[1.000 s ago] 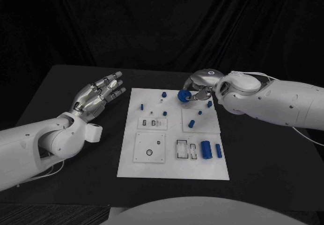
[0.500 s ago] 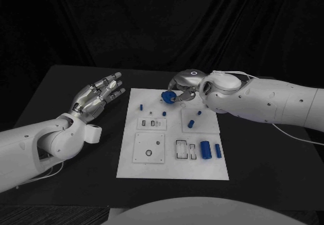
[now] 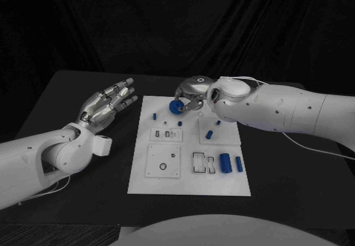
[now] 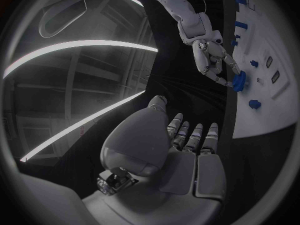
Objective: Assemble the parts on the task board
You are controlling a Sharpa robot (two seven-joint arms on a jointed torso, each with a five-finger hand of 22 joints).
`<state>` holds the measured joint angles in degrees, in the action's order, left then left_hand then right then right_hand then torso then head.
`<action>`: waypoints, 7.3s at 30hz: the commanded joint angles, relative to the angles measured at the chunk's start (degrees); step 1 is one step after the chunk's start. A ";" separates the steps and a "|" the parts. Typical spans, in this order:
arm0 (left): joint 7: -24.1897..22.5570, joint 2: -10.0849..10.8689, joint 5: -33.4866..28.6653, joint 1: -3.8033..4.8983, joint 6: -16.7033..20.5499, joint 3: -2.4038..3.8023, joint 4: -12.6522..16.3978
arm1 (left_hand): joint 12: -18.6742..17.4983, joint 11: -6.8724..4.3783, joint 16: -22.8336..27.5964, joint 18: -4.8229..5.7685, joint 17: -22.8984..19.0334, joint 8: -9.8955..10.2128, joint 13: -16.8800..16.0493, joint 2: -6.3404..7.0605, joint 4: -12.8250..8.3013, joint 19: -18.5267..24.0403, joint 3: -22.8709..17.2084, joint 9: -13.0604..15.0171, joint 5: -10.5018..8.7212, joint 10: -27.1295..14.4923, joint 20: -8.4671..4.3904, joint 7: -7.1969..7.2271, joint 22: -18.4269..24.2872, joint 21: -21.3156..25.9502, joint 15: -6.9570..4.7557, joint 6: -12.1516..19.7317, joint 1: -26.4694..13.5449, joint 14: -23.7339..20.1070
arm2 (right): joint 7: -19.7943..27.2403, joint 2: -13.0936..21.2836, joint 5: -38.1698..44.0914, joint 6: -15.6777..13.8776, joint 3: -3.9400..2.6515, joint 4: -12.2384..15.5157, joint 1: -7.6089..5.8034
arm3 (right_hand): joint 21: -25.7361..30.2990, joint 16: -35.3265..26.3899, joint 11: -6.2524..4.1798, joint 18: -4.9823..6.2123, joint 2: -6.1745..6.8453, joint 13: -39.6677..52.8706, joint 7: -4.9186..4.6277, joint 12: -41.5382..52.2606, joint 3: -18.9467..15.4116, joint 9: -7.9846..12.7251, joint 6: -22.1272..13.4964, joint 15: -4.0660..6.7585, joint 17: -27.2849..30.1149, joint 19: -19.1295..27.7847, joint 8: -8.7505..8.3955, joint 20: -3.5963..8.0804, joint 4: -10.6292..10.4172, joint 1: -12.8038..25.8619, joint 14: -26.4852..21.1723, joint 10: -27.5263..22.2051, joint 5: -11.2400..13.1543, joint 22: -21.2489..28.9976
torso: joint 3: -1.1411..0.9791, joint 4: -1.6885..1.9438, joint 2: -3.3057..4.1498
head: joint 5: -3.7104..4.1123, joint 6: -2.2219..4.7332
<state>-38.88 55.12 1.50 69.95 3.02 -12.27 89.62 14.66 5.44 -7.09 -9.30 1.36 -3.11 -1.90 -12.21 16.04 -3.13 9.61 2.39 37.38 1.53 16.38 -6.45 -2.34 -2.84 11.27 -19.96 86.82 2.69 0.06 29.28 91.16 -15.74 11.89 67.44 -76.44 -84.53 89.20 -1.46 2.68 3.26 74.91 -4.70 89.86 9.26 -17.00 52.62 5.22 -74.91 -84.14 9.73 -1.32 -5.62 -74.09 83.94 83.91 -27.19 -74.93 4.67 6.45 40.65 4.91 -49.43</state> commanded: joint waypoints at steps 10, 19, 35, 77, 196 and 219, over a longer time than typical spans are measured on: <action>-9.01 -0.24 0.05 -0.06 -0.79 0.05 -0.06 | 0.21 0.40 -0.34 -0.23 0.06 0.33 -0.07 -0.05 0.02 -0.15 -0.21 -0.07 0.35 -0.01 0.31 -0.05 -0.04 -0.30 0.21 0.32 0.51 -0.02 | 0.27 -0.55 -0.07 2.34 -0.03 -0.43 0.28 | 0.18 0.00 0.47 -0.90 -0.12 15.09 0.60 0.14 0.43 -6.64 -0.74 -0.38 -13.55 -1.81 4.01 -0.18 -0.21 0.36 5.74 6.09 0.15 -10.93 | 0.02 -0.02 -0.01 | 0.02 -0.15; -8.83 -0.41 0.05 -0.06 -1.01 0.05 -0.32 | 0.32 0.51 -0.33 -0.19 0.05 0.32 -0.08 -0.01 0.05 -0.14 -0.27 -0.06 0.37 0.06 0.30 -0.09 -0.03 -0.30 0.21 0.30 0.56 -0.03 | -0.55 -0.40 -0.07 3.84 -0.04 -0.47 0.34 | 0.76 0.06 0.67 -0.72 0.17 15.09 0.23 0.14 1.02 -5.88 -2.78 -0.74 -13.66 -1.40 2.08 -0.58 -0.10 0.50 5.76 6.09 0.26 -10.64 | 0.01 -0.09 -0.02 | 0.04 -0.43; -8.61 -0.49 0.05 -0.06 -1.29 0.05 -0.43 | 0.32 0.51 -0.33 -0.19 0.05 0.32 -0.08 -0.01 0.05 -0.14 -0.27 -0.06 0.37 0.06 0.30 -0.09 -0.03 -0.30 0.21 0.30 0.56 -0.03 | -0.68 -0.34 -0.07 3.99 -0.03 -0.43 0.56 | 1.94 -0.32 0.56 -0.43 0.96 15.09 0.41 0.14 2.71 -0.73 -13.66 -0.88 -12.95 -0.74 -6.16 -0.87 1.07 0.56 5.58 6.09 0.14 -10.30 | -0.02 -0.07 0.00 | -0.12 -0.57; -8.19 -0.38 0.05 -0.32 -1.71 0.05 -0.57 | 0.34 0.69 -0.34 -0.12 0.05 0.30 -0.07 0.02 0.14 -0.17 -0.45 -0.05 0.39 0.10 0.29 -0.23 -0.03 -0.32 0.21 0.23 0.65 -0.05 | -1.43 23.99 -0.06 -6.93 0.04 13.56 0.18 | 0.98 0.03 0.37 -0.80 1.16 15.09 0.64 0.14 -1.27 -0.48 -5.31 -0.68 -13.60 -1.82 -2.52 -0.66 -3.08 3.32 5.74 6.09 16.19 -11.50 | -0.14 -0.48 -0.11 | -0.78 -0.42; -7.13 -0.30 0.05 -1.41 -2.76 0.05 -1.33 | 0.35 0.81 -0.55 -0.02 0.08 0.36 -0.04 -0.06 0.26 -0.28 -0.93 -0.10 0.37 0.02 0.29 -0.13 -0.06 -0.41 0.27 0.63 0.86 0.02 | -2.63 23.56 -0.08 -8.74 0.06 8.21 6.04 | 3.29 -0.77 0.11 -0.41 0.37 15.09 1.01 0.14 -1.86 -4.30 0.45 -0.16 -12.12 -1.22 2.47 -0.16 -7.22 -5.99 5.41 6.09 8.39 -11.68 | 0.00 -0.13 -0.12 | -0.14 -0.57; -6.55 -0.30 0.05 -1.46 -2.92 0.05 -1.39 | 0.37 0.85 -0.55 -0.01 0.08 0.36 -0.05 -0.13 0.27 -0.30 -1.06 -0.09 0.41 0.01 0.30 -0.16 -0.07 -0.43 0.31 0.62 0.90 0.01 | -4.84 24.80 -1.23 -13.86 0.02 19.09 3.28 | 4.49 -1.38 0.42 -0.19 -0.37 15.09 0.55 0.14 -1.17 -5.55 0.31 -0.46 -11.04 -0.76 4.26 -0.25 -4.97 -7.19 5.18 6.09 4.01 -11.44 | 0.06 -0.29 -0.16 | -0.50 -0.57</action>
<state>-38.89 54.99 1.52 68.57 0.58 -12.26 88.18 14.82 5.84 -7.32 -9.30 1.38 -3.11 -1.89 -12.20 16.35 -3.34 8.98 2.35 37.55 1.52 16.59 -6.66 -2.31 -3.07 11.27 -19.76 87.27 2.68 -2.41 54.10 90.09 -29.22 11.91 85.48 -72.94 -80.24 88.06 -1.04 2.67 2.95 74.91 -4.13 89.86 8.14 -22.04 53.41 4.76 -74.90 -84.14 13.98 -1.73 -10.81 -81.07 83.97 83.90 -22.87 -74.90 4.69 6.21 40.52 4.32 -50.01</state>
